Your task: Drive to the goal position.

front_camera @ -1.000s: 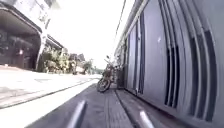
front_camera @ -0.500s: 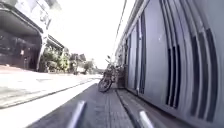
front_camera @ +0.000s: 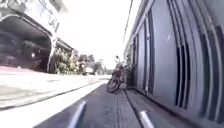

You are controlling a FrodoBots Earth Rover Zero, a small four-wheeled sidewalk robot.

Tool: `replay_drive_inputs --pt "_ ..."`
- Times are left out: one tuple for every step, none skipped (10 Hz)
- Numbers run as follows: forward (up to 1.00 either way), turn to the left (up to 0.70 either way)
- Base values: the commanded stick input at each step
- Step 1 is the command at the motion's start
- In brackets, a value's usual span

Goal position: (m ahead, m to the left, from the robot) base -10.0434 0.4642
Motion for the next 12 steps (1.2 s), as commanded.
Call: replay_drive_inputs --pt "0.05 0.66" --pt "0.57 0.35" --pt "0.70 0.33" --pt "0.70 0.33" --pt "0.70 0.33" --pt "0.70 0.33" --pt "0.70 0.33" --pt "0.70 0.33" --pt "0.70 0.33" --pt "0.70 0.33" --pt "0.70 0.33" --pt "0.70 0.33"
